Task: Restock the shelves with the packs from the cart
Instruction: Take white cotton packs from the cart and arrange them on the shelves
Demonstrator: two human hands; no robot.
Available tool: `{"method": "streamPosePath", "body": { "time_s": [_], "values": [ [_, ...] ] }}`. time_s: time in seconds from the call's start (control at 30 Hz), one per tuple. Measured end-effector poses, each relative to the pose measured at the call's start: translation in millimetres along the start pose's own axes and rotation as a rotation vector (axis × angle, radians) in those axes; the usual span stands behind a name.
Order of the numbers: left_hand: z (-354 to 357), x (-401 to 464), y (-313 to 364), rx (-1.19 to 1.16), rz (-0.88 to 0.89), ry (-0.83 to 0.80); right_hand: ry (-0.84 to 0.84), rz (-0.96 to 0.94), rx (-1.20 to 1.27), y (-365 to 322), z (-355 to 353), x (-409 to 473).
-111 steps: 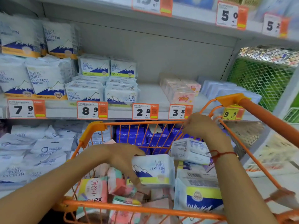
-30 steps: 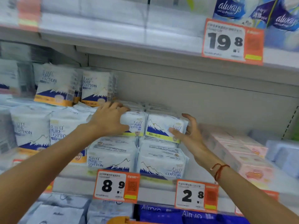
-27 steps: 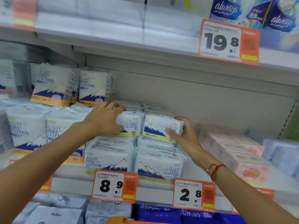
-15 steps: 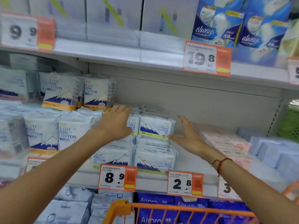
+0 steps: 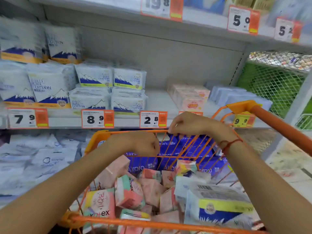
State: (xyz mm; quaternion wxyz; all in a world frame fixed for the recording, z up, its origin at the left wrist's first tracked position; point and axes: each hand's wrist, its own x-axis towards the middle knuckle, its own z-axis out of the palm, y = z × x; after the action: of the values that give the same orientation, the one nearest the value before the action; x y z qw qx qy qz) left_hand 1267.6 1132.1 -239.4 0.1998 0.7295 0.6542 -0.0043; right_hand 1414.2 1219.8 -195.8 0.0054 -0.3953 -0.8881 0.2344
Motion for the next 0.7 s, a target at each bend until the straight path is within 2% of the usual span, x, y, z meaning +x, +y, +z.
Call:
{"method": "streamPosePath", "body": {
  "time_s": [0.07, 0.13, 0.17, 0.27, 0.33, 0.4, 0.53, 0.6, 0.7],
  "values": [
    [19, -4, 9, -0.054, 0.087, -0.263, -0.306, 0.149, -0.098, -3, 4, -21],
    [36, -5, 19, -0.151, 0.087, -0.316, -0.539, 0.313, -0.224, -2, 10, -35],
    [44, -5, 24, -0.217, 0.065, -0.314, -0.577, 0.373, -0.274, 1, 15, -40],
    [63, 3, 42, -0.532, -0.153, -0.385, -0.443, 0.449, -0.368, 15, 24, -56],
    [70, 8, 52, -0.627, -0.272, -0.448, -0.387, 0.432, -0.389, 20, 24, -71],
    [74, 13, 56, -0.614, -0.279, -0.47, -0.449, 0.385, -0.356, 18, 20, -86],
    [69, 14, 45, -0.779, -0.249, -0.564, -0.543, 0.332, -0.374, 7, 10, -108],
    [63, 13, 36, -0.842, -0.246, -0.507, -0.594, 0.317, -0.349, 2, 7, -111],
    [57, 13, 34, -1.014, -0.235, -0.307, -0.629, 0.286, -0.313, 0, 5, -112]
  ]
}}
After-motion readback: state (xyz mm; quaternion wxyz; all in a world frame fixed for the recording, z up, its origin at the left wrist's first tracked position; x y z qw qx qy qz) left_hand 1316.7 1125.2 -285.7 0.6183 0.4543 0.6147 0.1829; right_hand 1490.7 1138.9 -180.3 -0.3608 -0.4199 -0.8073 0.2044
